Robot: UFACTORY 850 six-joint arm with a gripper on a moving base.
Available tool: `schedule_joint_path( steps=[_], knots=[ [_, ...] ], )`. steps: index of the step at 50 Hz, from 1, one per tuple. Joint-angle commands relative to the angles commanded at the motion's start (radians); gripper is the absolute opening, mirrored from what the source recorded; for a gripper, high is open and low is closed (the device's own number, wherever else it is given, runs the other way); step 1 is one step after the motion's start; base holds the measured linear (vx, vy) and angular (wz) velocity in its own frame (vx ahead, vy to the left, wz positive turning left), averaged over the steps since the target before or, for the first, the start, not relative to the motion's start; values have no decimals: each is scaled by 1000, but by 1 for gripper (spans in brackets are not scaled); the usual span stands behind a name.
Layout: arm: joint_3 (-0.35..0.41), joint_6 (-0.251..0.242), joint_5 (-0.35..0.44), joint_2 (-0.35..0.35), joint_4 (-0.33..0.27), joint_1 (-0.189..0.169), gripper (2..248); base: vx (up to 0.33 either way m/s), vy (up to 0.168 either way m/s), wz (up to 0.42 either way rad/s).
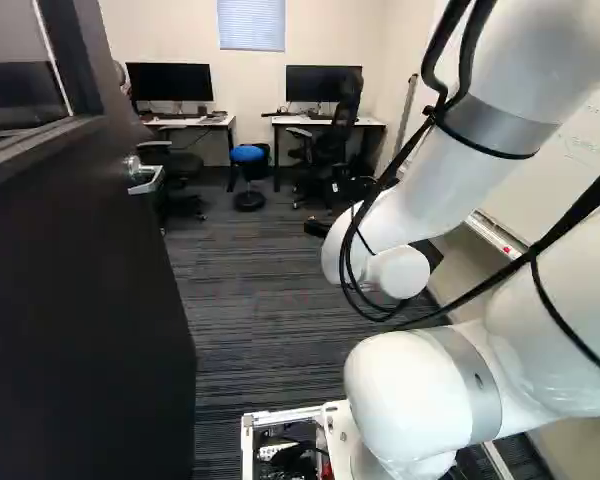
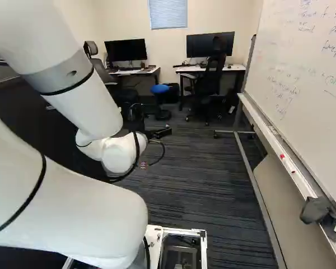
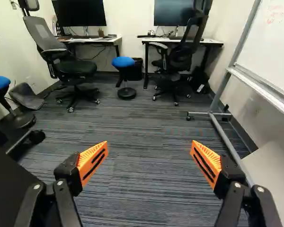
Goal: Open the door and move inside
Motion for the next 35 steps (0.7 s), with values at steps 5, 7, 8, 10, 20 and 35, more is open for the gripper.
schedule_joint_path(
  steps=[5, 7, 8, 10, 20, 35],
  knots=[
    [0, 0, 0, 0, 0, 0, 247, 203, 3, -20],
    [0, 0, 0, 0, 0, 0, 247, 173, -1, -21],
    [0, 0, 0, 0, 0, 0, 247, 188, -4, -12],
    [0, 0, 0, 0, 0, 0, 247, 197, -11, -28],
    [0, 0, 0, 0, 0, 0, 247, 191, 0, -24],
    [0, 0, 0, 0, 0, 0, 247, 196, -2, -21]
  ],
)
